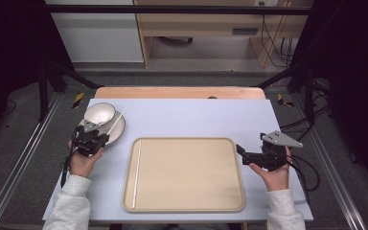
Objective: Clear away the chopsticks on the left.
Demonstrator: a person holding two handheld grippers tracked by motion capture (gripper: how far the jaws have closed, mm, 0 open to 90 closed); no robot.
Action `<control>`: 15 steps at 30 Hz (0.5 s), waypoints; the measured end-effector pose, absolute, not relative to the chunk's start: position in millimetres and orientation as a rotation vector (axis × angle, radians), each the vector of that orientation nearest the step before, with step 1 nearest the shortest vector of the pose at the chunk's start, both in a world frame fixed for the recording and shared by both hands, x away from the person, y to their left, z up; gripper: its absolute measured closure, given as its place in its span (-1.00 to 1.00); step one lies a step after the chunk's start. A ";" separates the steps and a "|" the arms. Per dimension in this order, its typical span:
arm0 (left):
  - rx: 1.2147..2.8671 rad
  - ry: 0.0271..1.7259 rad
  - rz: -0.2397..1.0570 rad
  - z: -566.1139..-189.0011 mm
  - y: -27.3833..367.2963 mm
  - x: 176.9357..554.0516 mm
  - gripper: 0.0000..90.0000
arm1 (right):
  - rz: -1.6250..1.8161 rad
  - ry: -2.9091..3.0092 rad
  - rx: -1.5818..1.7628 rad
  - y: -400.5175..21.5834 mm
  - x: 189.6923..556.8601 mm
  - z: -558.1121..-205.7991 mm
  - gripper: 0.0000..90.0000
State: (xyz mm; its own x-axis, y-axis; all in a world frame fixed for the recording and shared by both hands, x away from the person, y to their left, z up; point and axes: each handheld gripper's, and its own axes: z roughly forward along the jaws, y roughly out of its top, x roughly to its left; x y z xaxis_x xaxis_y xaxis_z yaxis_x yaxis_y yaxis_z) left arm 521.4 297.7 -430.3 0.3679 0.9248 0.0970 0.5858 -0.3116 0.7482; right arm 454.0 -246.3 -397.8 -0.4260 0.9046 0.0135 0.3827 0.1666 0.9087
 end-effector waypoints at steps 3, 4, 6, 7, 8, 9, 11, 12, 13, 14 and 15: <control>1.991 1.294 0.717 -426.1 294.1 514.1 0.88 | 1.231 1.894 1.218 -246.9 453.5 -397.2 -0.93; 1.988 1.295 0.723 -425.1 292.5 511.8 0.88 | 1.232 1.894 1.216 -247.1 453.4 -397.1 -0.93; 1.979 1.301 0.724 -423.7 287.9 505.3 0.88 | 1.228 1.893 1.212 -247.5 453.4 -397.1 -0.93; 1.976 1.303 0.726 -423.6 286.2 503.3 0.88 | 1.227 1.893 1.212 -247.5 453.4 -397.1 -0.93; 1.975 1.303 0.726 -423.2 284.5 501.3 0.88 | 1.227 1.895 1.212 -247.6 453.3 -397.0 -0.93; 1.975 1.303 0.726 -423.2 284.5 501.3 0.88 | 1.227 1.894 1.212 -247.7 453.2 -397.0 -0.93; 1.963 1.306 0.735 -421.6 281.3 497.1 0.88 | 1.227 1.894 1.211 -247.8 453.2 -396.9 -0.93; 1.955 1.305 0.737 -420.6 280.0 495.3 0.88 | 1.230 1.892 1.214 -247.7 453.1 -396.7 -0.93; 1.942 1.305 0.741 -418.4 277.0 491.7 0.88 | 1.229 1.891 1.216 -248.1 452.8 -396.5 -0.93; 1.931 1.299 0.749 -417.0 275.1 489.3 0.88 | 1.228 1.890 1.215 -248.4 452.6 -396.3 -0.93; 1.931 1.299 0.749 -417.0 275.1 489.3 0.88 | 1.228 1.890 1.215 -248.4 452.6 -396.3 -0.93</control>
State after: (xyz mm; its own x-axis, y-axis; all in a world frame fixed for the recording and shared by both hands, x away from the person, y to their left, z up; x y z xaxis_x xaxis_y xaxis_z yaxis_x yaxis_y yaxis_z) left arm 489.3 275.1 -417.0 0.3353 0.9381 0.0865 0.5454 -0.2681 0.7941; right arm 452.6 -248.4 -396.3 -0.4228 0.9062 0.0128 0.3799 0.1644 0.9103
